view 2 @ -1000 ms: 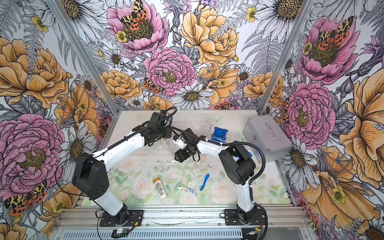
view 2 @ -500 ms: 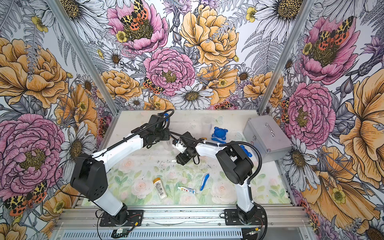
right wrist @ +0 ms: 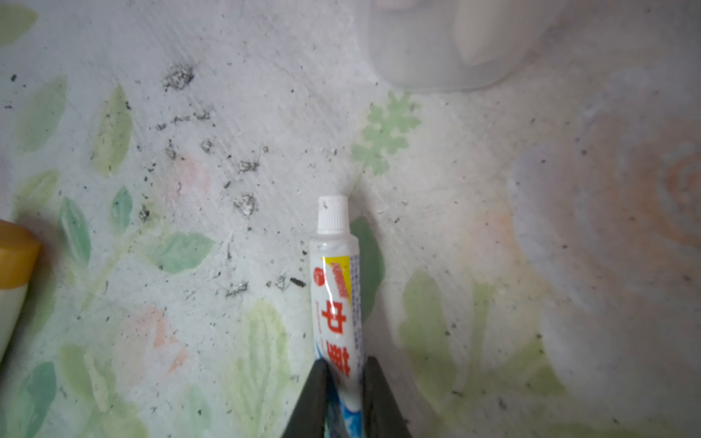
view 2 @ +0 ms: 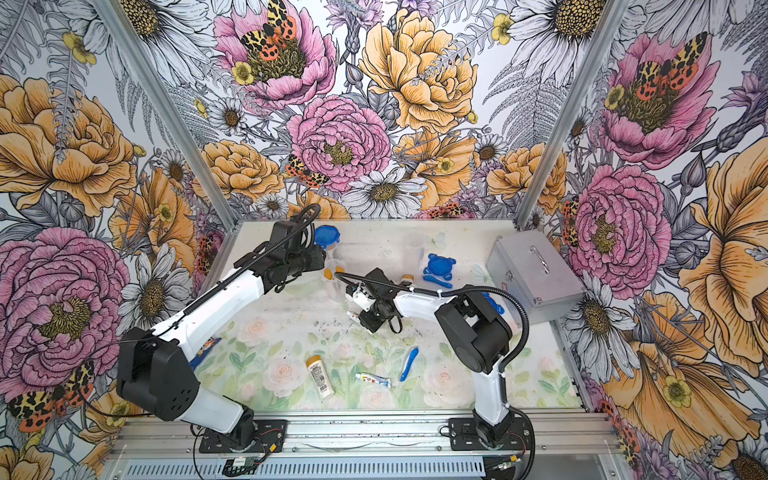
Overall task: Pack away toiletry kits
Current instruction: Pick up the toiletry item from the center of the board.
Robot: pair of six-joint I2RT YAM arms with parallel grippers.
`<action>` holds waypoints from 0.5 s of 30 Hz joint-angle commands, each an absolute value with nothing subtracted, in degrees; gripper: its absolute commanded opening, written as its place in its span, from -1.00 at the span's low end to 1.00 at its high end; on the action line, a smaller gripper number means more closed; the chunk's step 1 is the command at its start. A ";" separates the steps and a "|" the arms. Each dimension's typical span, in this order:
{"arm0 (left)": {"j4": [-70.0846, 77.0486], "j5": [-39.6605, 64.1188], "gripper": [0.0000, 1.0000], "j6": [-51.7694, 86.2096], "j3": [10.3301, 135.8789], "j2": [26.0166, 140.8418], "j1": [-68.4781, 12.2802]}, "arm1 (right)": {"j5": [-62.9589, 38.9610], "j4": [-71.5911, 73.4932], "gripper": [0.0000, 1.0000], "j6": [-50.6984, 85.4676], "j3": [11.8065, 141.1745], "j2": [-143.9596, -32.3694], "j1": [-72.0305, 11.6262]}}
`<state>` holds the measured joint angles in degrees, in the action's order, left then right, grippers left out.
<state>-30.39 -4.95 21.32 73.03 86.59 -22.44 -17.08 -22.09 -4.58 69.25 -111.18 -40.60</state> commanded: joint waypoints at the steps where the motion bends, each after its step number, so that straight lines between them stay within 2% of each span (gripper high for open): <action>1: -31.98 -3.17 0.02 22.32 72.43 84.04 -21.55 | -15.57 -25.24 -0.66 -5.34 67.91 -110.74 -41.22; 7: -33.10 -2.99 0.13 22.32 72.23 82.49 -20.90 | -15.03 -25.23 -0.29 -5.15 68.33 -109.77 -41.40; 15: -34.49 -2.28 0.17 22.37 73.03 81.32 -19.83 | -13.87 -25.31 -0.34 -4.57 68.21 -111.71 -42.31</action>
<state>-33.30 -3.51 21.78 72.69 83.02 -20.47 -15.40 -23.44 -4.99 68.77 -110.74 -41.45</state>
